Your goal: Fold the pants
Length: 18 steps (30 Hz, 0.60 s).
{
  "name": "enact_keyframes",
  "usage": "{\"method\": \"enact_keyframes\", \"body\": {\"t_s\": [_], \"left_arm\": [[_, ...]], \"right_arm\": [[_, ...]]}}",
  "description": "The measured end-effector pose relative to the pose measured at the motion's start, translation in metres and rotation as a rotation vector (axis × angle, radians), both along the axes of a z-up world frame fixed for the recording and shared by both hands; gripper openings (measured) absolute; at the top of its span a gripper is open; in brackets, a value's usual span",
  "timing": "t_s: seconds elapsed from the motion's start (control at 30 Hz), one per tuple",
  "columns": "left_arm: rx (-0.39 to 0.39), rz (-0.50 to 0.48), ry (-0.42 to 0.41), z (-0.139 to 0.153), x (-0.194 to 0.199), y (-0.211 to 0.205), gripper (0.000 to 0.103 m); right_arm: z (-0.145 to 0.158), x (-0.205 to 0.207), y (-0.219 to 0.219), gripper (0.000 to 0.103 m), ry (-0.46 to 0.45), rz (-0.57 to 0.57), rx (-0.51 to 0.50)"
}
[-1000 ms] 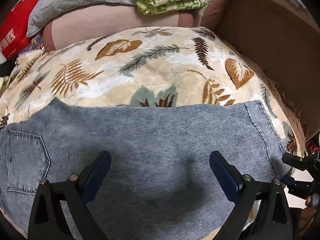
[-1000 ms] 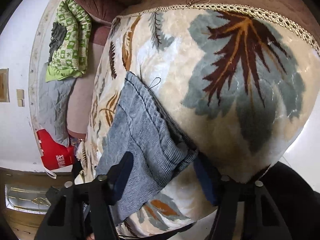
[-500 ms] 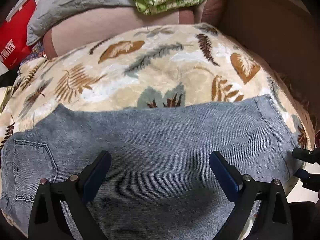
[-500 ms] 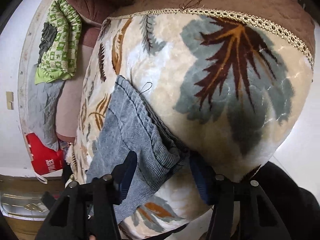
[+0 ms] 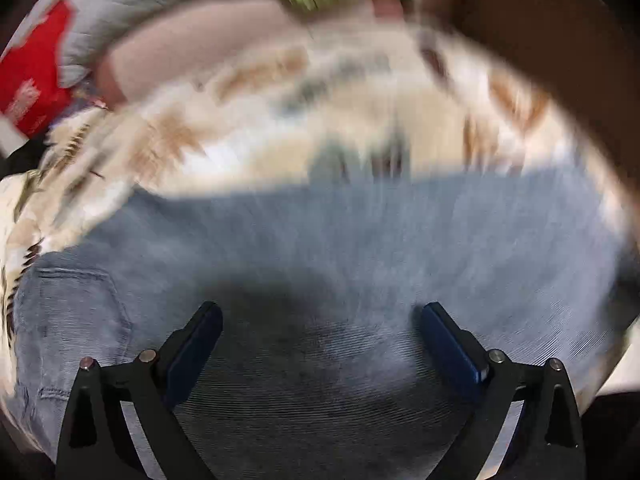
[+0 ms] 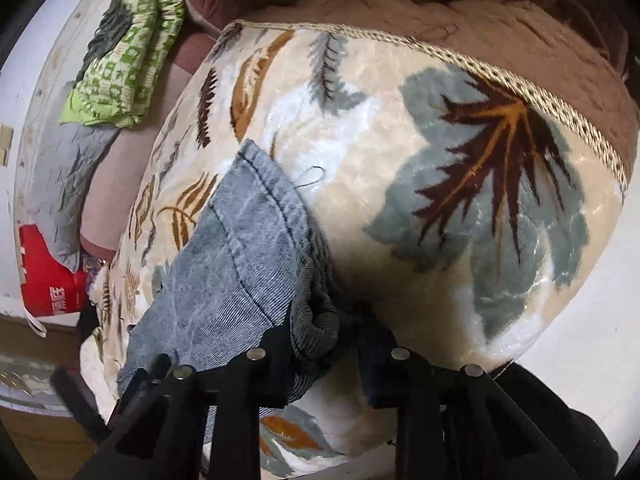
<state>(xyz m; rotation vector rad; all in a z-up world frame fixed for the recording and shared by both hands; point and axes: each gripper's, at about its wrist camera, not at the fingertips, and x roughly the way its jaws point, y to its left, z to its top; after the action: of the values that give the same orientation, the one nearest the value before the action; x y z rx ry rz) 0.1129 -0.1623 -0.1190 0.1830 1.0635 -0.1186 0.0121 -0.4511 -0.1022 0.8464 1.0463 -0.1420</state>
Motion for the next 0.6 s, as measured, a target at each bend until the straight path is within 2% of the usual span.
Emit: {"method": "enact_keyframes", "body": {"t_s": [0.07, 0.17, 0.3, 0.43, 0.47, 0.53, 0.57, 0.6], "left_arm": [[-0.009, -0.002, -0.034, -0.002, 0.001, 0.002, 0.103], [-0.009, 0.004, -0.014, -0.001, 0.003, 0.002, 0.103], [-0.065, 0.019, 0.007, 0.009, 0.003, 0.011, 0.102], [-0.071, 0.052, -0.063, 0.025, -0.009, 0.023, 0.102], [-0.052, 0.049, -0.048, 0.020, -0.007, 0.022, 0.102], [-0.042, 0.014, 0.061, -0.001, 0.000, 0.019, 0.102], [-0.037, 0.004, 0.025, 0.000, -0.002, 0.018, 0.103], [-0.036, 0.004, 0.024, 0.002, -0.003, 0.018, 0.103]], "right_arm": [[0.009, 0.003, 0.006, 0.025, -0.017, 0.020, -0.034], [0.022, 0.006, 0.012, 0.025, -0.036, 0.038, -0.079], [0.028, 0.008, 0.014, 0.025, -0.042, 0.038, -0.093], [0.042, 0.007, 0.020, 0.025, -0.068, 0.055, -0.133], [0.047, 0.009, 0.024, 0.025, -0.076, 0.063, -0.148], [0.052, 0.011, 0.028, 0.025, -0.081, 0.072, -0.157], [0.054, 0.012, 0.030, 0.025, -0.080, 0.076, -0.174], [0.054, 0.012, 0.029, 0.025, -0.078, 0.078, -0.179]]}}
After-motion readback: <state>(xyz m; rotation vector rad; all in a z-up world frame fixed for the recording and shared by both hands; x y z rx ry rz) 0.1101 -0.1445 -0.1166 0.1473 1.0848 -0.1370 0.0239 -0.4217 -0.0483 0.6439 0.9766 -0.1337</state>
